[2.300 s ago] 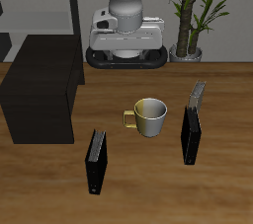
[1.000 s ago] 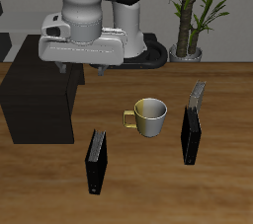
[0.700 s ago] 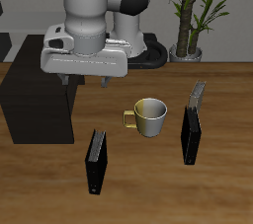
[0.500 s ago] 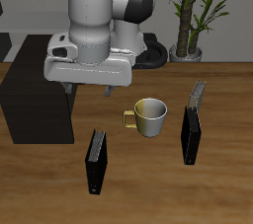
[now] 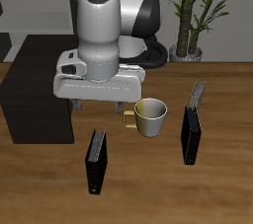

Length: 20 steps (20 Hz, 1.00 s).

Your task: Place the right black book upright on top of the shelf and place the white-yellow mug on top of the shelf

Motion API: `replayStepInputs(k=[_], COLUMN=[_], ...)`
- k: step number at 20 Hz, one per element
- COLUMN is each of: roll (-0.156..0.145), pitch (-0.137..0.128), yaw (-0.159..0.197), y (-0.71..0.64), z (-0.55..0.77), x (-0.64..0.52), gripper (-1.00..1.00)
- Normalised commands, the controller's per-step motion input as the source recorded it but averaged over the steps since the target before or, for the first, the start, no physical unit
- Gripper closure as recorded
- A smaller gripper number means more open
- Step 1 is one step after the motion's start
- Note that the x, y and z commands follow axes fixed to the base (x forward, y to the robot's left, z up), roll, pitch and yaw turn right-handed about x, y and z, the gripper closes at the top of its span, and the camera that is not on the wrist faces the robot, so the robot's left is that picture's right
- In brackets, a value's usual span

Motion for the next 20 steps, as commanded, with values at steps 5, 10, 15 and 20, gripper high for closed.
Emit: replayStepInputs(k=[5,10,15,20], roll=[0.014,-0.003,0.010,-0.004], pitch=[-0.001,0.044,0.028,0.034], yaw=[0.034,-0.003,-0.004,-0.012], y=[0.02,-0.14,-0.14,0.01], z=[-0.41,-0.35,-0.27,-0.24], x=[0.20,0.15,0.14,0.11], gripper=[-1.00,-1.00,-1.00,-1.00])
